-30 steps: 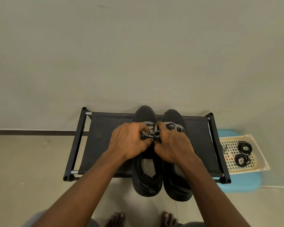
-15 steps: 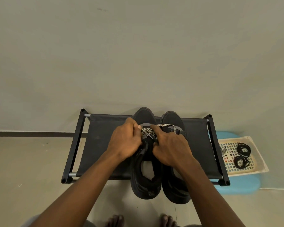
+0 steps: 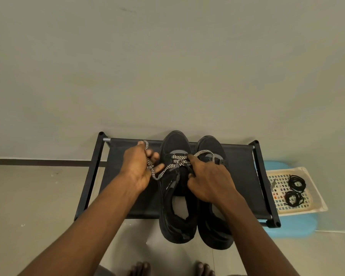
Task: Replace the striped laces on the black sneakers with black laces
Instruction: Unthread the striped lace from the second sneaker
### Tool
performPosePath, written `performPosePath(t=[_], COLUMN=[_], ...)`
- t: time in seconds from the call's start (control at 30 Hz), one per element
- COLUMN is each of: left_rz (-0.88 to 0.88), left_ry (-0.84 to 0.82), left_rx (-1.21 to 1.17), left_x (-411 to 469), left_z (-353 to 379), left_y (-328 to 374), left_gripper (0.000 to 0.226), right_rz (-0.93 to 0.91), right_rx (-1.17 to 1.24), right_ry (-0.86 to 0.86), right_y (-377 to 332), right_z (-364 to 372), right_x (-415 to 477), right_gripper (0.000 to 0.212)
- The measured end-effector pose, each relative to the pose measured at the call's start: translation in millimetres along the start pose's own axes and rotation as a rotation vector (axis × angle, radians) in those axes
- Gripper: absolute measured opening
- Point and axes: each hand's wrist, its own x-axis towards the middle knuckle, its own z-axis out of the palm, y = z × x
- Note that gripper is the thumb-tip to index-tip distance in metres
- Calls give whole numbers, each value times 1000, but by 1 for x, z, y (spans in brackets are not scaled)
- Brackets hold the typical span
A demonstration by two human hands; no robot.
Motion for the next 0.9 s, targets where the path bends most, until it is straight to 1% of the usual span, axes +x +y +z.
performPosePath(t=[0.03,0.07,0.1,0.17,0.23,0.27,0.3,0.33,0.37,0.43,0.53,0.57,0.63,0.7,0.8,0.9], left_rz=[16,57,124,321,510,565,585,577,554,481,343,319,333,389,469,463], left_ry=[12,16,21,23,5,-7,-23,-47,-82,-180,-350,-385,-401,-377,-324,-291], left_rx=[-26,13,135,525,977,1174,1327,1423,1466,1454,1406,1411,1458,1504,1507,1443], left_x=[3,6,10,13,11,8,5,3,1,-3,-10,-12,-15,-16,-16,-12], left_z=[-3,-7,-10,-15,-18,-18,-17,-16,-14,-10,-9,-9,-8,-7,-7,-8], left_y=[3,5,7,7,2,-1,-4,-6,-7,-8,-9,-10,-12,-18,-26,-22], left_gripper=[24,22,21,19,13,9,10,18,27,46,75,86,101,104,95,90], right_rz=[5,9,10,4,5,10,15,13,0,-39,-68,-69,-69,-61,-37,1], right_rx=[11,19,20,18,50,74,92,101,107,124,114,98,74,57,46,91], right_ry=[-4,-8,-8,3,46,81,126,177,229,293,290,281,278,281,295,295], right_y=[1,2,2,1,1,0,-1,-2,-3,-5,-8,-9,-10,-10,-10,-8], right_z=[0,0,1,4,6,7,9,11,13,17,20,22,24,25,26,27], right_x=[1,1,1,2,2,2,2,2,3,4,6,6,6,7,8,11], right_gripper=[64,63,62,60,55,51,48,47,47,50,48,48,46,44,42,43])
